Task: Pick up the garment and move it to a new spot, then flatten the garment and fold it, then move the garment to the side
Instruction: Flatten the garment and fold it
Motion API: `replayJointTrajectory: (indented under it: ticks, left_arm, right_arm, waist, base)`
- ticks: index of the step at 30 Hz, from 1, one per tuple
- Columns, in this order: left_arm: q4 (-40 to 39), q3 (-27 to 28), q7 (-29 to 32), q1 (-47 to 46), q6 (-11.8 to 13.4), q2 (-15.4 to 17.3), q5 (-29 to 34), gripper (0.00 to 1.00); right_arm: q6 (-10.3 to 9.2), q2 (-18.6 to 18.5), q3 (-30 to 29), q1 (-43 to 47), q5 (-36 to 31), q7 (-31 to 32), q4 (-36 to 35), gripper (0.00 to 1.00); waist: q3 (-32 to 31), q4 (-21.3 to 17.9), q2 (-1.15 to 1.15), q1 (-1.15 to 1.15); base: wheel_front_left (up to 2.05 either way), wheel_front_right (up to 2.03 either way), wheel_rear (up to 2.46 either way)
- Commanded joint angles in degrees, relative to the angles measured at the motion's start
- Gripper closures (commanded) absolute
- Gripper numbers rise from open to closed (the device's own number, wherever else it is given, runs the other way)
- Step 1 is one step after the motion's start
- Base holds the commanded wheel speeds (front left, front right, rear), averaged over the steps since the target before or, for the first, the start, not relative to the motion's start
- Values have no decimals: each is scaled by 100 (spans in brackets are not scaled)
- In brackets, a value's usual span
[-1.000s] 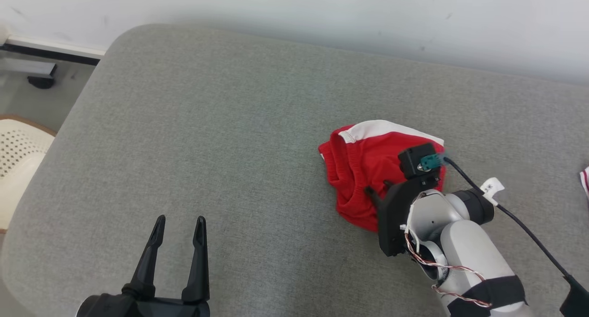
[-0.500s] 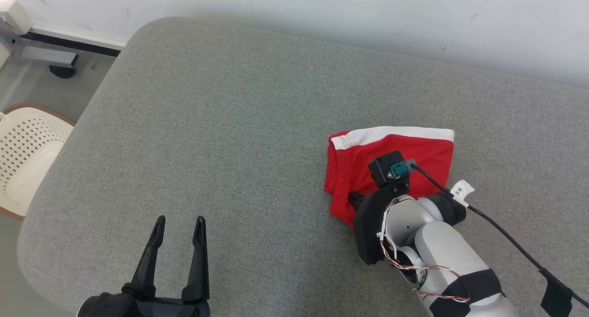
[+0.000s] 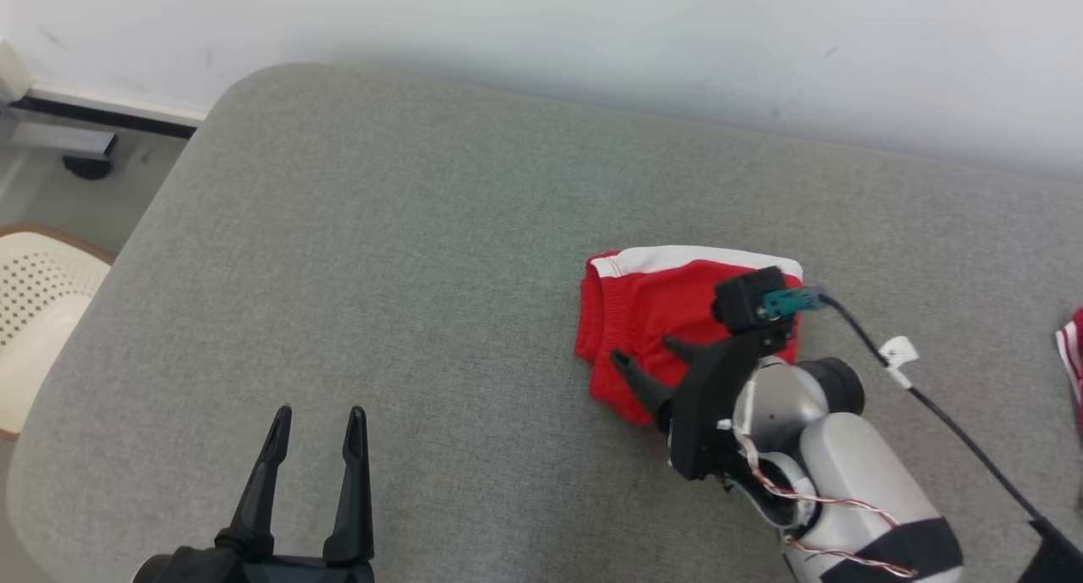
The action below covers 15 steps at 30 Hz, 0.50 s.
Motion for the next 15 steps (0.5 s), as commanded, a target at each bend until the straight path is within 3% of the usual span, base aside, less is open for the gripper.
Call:
replayJointTrajectory:
  ticks: [1,8,15]
  left_arm:
    - [-5,-2,-16,92,-26,9,45,0]
    - [-9,73,-16,189,-46,21,-4,0]
    - [55,216,-16,234,-55,7,-202,0]
  right_arm:
    - [-13,-10,-107,129,15,3,-188,0]
    - [-13,-10,-903,1103,-84,-145,-1460,0]
    - [-13,-7,-1532,2226,-557,-1276,-2423,0]
  waist:
    - [-94,-100,0,0]
    - [-304,-257,0,0]
    - [-437,-609,0,0]
  base:
    - [0,0,0]
    - [0,0,0]
    - [0,0,0]
